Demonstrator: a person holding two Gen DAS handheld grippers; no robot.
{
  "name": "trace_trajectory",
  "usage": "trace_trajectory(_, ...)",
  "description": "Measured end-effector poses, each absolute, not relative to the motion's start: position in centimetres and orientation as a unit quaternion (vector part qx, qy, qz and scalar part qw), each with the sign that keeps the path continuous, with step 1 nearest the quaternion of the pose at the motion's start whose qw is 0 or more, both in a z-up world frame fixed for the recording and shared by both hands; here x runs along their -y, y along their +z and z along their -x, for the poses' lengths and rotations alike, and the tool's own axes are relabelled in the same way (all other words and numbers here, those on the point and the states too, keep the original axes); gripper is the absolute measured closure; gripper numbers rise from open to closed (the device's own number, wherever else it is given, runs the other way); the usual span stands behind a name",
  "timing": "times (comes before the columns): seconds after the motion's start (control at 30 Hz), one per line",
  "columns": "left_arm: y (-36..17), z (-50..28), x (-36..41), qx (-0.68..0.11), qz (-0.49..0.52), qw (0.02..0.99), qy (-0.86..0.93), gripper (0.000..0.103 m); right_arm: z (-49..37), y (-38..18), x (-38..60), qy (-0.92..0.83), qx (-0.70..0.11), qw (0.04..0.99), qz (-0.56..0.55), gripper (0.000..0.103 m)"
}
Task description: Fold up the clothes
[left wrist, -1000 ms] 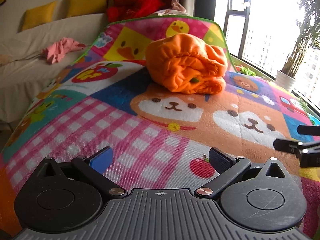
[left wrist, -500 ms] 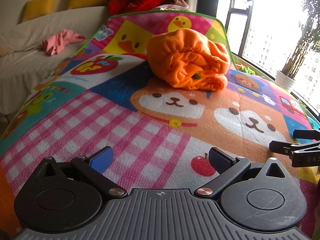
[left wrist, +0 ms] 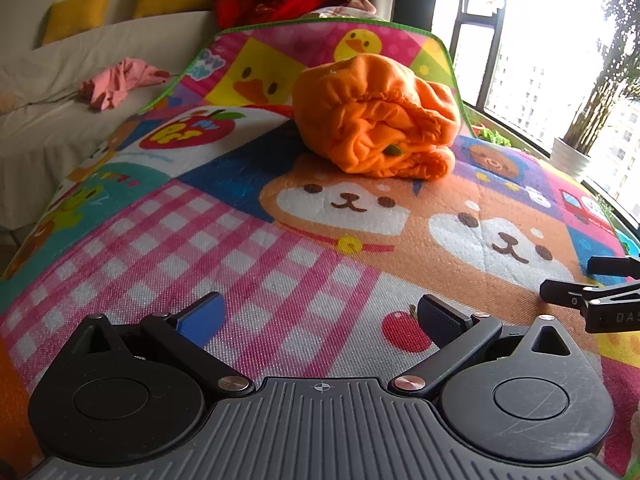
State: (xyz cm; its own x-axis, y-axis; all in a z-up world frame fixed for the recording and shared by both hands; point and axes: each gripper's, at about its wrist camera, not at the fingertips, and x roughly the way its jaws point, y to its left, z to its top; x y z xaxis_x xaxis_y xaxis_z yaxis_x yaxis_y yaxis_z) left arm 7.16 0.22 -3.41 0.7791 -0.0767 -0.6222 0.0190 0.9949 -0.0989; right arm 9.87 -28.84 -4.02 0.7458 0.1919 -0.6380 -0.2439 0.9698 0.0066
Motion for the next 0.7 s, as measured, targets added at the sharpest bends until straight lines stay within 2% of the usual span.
trace_trajectory(0.7, -2.8, -5.7, 1.5, -0.281, -0.020, 0.959, -0.036, 0.000, -9.9, -4.0, 28.8, 0.117, -0.337, 0.934, 0.039, 0.000)
